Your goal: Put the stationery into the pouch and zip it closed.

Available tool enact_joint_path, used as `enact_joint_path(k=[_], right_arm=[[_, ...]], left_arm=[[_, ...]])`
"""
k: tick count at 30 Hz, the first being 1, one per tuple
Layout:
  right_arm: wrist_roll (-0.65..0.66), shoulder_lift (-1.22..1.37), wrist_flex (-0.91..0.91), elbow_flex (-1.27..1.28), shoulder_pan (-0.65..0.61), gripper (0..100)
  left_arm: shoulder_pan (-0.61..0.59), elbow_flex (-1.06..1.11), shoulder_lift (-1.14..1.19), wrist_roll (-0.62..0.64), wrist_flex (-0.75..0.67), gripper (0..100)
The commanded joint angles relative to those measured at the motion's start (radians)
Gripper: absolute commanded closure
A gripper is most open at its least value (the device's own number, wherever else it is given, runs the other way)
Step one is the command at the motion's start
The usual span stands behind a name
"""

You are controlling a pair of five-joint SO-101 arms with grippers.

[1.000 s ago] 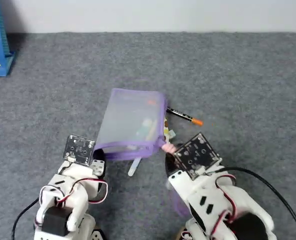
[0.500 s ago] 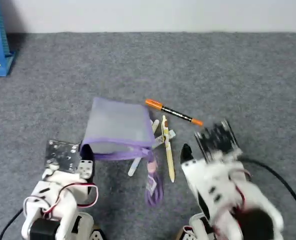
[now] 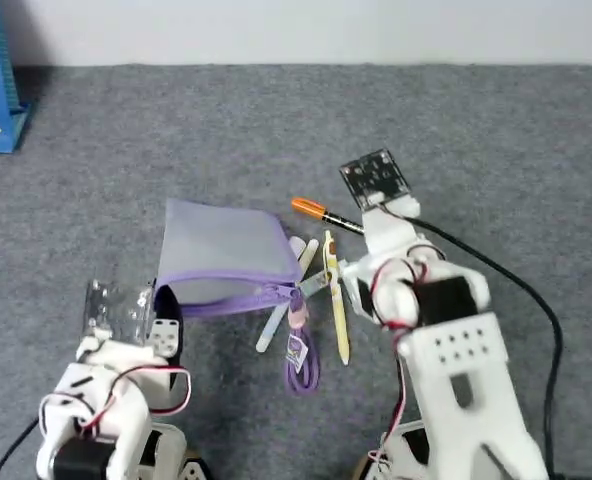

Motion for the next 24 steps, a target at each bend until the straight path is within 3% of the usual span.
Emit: enact_joint_path(k=[1, 8, 16, 24], right_arm=[[0.011, 0.077, -0.110, -0.051, 0.005, 80.1], [0.011, 0.262, -0.246, -0.051, -0.091, 80.2], [0.014, 0.526, -0.464, -0.051, -0.097, 89.4], [0.012, 0.708, -0.417, -0.186, -0.084, 86.2]], left_arm=[[-0.003, -0.140, 0.180, -0.014, -0.002, 99], [-0.003, -0.271, 0.321, 0.035, 0.021, 99], [-0.034, -0.266, 0.319, 0.035, 0.040, 99], [-0.031, -0.265, 0.319, 0.037, 0.044, 99]])
